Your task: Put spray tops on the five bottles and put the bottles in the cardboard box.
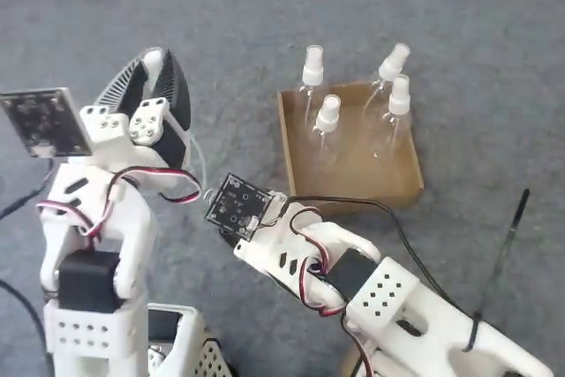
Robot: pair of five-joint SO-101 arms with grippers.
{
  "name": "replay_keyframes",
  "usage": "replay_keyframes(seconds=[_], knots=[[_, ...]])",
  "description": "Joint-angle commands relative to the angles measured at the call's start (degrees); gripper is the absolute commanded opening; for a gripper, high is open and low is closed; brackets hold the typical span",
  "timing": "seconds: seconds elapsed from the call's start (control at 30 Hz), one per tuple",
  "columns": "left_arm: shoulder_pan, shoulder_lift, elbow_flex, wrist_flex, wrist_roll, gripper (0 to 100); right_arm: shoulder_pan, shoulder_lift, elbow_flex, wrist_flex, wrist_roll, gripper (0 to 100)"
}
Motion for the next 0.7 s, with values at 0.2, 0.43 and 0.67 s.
replay_keyframes(seconds=[0.2,0.43,0.67], knots=[[0.4,-0.9,0.4,3.0,0.5,1,0.0,-2.3,-0.6,-1.2,0.6,0.7],[0.4,-0.9,0.2,8.5,0.5,1,-0.3,-2.3,-0.5,1.3,1.1,0.7],[0.4,-0.9,0.2,12.5,0.4,1,0.0,-6.1,1.4,2.2,0.6,0.6]])
